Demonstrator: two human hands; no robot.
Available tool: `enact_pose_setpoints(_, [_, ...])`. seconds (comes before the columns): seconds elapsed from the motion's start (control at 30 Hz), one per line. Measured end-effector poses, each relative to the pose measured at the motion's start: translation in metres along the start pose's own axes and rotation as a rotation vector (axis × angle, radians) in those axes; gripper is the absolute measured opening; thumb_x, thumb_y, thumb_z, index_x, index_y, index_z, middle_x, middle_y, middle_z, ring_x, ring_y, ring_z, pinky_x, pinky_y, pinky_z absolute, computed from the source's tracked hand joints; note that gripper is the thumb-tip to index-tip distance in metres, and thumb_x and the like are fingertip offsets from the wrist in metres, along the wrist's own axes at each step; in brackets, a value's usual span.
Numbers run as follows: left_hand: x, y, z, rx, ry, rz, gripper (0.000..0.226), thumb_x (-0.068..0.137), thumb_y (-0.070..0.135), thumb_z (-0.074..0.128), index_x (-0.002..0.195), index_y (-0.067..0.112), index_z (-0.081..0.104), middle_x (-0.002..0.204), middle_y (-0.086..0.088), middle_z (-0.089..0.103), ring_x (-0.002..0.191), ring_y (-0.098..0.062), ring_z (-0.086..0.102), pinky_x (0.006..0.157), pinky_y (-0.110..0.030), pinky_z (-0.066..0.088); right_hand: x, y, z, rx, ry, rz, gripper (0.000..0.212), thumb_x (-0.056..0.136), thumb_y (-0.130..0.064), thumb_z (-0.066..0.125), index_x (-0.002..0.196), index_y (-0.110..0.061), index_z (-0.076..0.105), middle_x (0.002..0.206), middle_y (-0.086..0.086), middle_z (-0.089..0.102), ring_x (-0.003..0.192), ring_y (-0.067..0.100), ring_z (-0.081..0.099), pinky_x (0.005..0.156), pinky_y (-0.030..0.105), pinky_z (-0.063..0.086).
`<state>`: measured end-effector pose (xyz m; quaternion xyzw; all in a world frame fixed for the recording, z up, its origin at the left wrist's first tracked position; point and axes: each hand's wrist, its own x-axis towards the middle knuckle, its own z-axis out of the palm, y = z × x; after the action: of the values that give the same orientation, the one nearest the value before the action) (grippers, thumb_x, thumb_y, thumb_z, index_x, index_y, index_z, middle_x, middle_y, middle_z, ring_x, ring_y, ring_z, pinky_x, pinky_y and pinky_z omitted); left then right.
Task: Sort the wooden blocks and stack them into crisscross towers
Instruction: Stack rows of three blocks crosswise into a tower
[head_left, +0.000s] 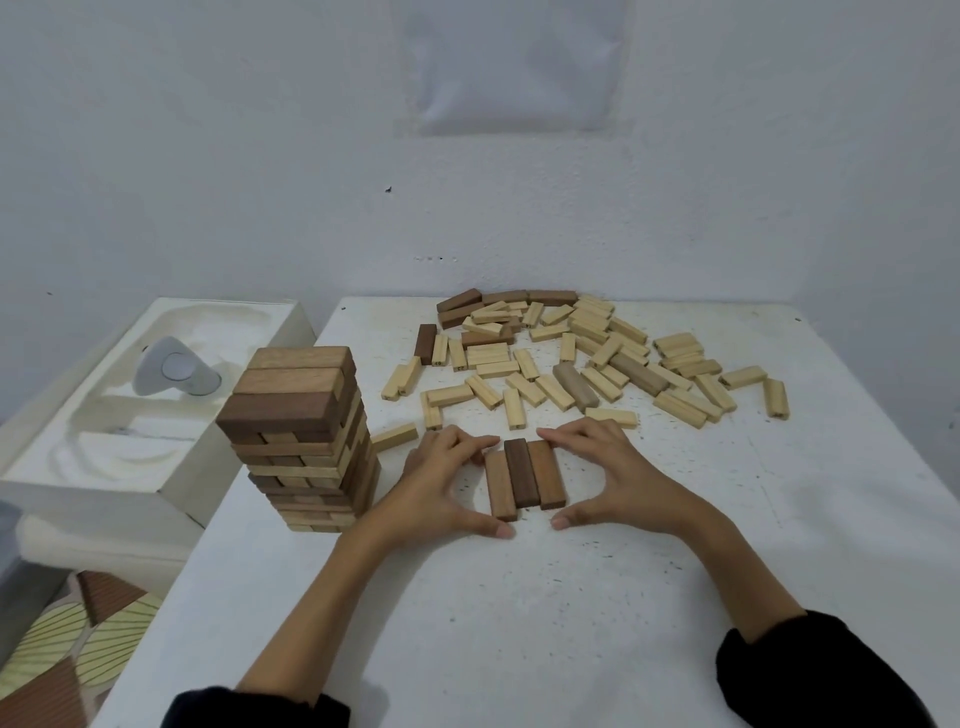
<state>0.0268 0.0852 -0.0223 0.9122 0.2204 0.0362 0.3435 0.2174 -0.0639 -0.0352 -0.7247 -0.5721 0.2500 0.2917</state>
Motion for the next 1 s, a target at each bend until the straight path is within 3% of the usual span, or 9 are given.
enact_pose_setpoints(0.1, [0.002, -0.003, 0.002, -0.016, -0.001, 0.023, 0.088, 0.054, 0.066, 0.075, 0.131, 0.043, 0.039, 0.110, 0.023, 0.036, 0.109, -0.005, 0.031, 0.094, -0.026, 0.032, 0.002, 0.000, 0.001, -0.010, 0.011, -0.004, 0.089, 0.061, -0.049, 0.080, 0.139, -0.036, 0.038, 0.121, -0.020, 0.037, 0.116, 0.000, 0.027, 0.093, 0.007, 0.022])
enact_pose_setpoints(0.23, [0.006, -0.005, 0.000, -0.009, -0.025, 0.063, 0.087, 0.054, 0.069, 0.065, 0.132, 0.043, 0.037, 0.108, 0.022, 0.036, 0.108, -0.003, 0.031, 0.092, -0.021, 0.031, 0.002, -0.002, 0.001, -0.018, 0.021, -0.001, 0.086, 0.062, -0.050, 0.079, 0.138, -0.039, 0.037, 0.119, -0.016, 0.038, 0.114, 0.003, 0.028, 0.098, 0.021, 0.025])
enact_pose_setpoints(0.37, [0.011, -0.004, 0.000, 0.011, -0.033, 0.072, 0.079, 0.056, 0.067, 0.062, 0.127, 0.042, 0.041, 0.108, 0.017, 0.039, 0.107, -0.004, 0.031, 0.086, -0.015, 0.027, 0.001, -0.002, 0.003, -0.023, 0.028, -0.005, 0.086, 0.062, -0.051, 0.080, 0.137, -0.037, 0.040, 0.118, -0.014, 0.038, 0.113, 0.005, 0.029, 0.101, 0.024, 0.026])
enact_pose_setpoints(0.47, [0.013, -0.005, 0.001, 0.030, -0.034, 0.082, 0.079, 0.056, 0.066, 0.062, 0.127, 0.041, 0.042, 0.108, 0.016, 0.039, 0.106, -0.005, 0.031, 0.087, -0.015, 0.026, 0.000, -0.001, 0.007, -0.043, 0.054, -0.007, 0.087, 0.057, -0.063, 0.076, 0.134, -0.037, 0.044, 0.116, -0.013, 0.039, 0.113, 0.004, 0.031, 0.102, 0.028, 0.029])
enact_pose_setpoints(0.67, [0.010, -0.005, 0.003, 0.010, -0.011, 0.099, 0.075, 0.054, 0.073, 0.066, 0.121, 0.048, 0.044, 0.106, 0.020, 0.040, 0.107, -0.003, 0.032, 0.087, -0.015, 0.026, -0.008, -0.006, 0.013, -0.120, 0.098, -0.019, 0.093, 0.049, -0.079, 0.056, 0.132, -0.040, 0.042, 0.110, -0.023, 0.034, 0.106, 0.000, 0.028, 0.092, 0.021, 0.025])
enact_pose_setpoints(0.73, [0.010, -0.006, 0.003, 0.014, -0.003, 0.109, 0.074, 0.055, 0.071, 0.066, 0.122, 0.047, 0.045, 0.106, 0.020, 0.040, 0.107, -0.003, 0.032, 0.087, -0.017, 0.026, -0.008, -0.008, 0.014, -0.139, 0.108, -0.024, 0.095, 0.048, -0.080, 0.055, 0.133, -0.040, 0.042, 0.108, -0.026, 0.031, 0.105, 0.000, 0.028, 0.090, 0.020, 0.023])
enact_pose_setpoints(0.87, [0.010, -0.008, 0.005, 0.014, 0.011, 0.127, 0.072, 0.057, 0.069, 0.067, 0.122, 0.047, 0.046, 0.106, 0.020, 0.040, 0.107, -0.005, 0.032, 0.088, -0.019, 0.028, -0.009, -0.009, 0.016, -0.160, 0.151, -0.026, 0.091, 0.050, -0.079, 0.055, 0.130, -0.037, 0.047, 0.111, -0.014, 0.038, 0.105, 0.004, 0.032, 0.088, 0.023, 0.026])
enact_pose_setpoints(1.0, [0.009, -0.007, 0.005, 0.010, 0.013, 0.144, 0.072, 0.056, 0.066, 0.068, 0.122, 0.046, 0.048, 0.109, 0.020, 0.036, 0.110, 0.001, 0.028, 0.089, -0.012, 0.025, -0.010, -0.011, 0.019, -0.183, 0.171, -0.039, 0.085, 0.053, -0.075, 0.054, 0.128, -0.033, 0.049, 0.111, -0.011, 0.039, 0.104, 0.005, 0.033, 0.088, 0.025, 0.027])
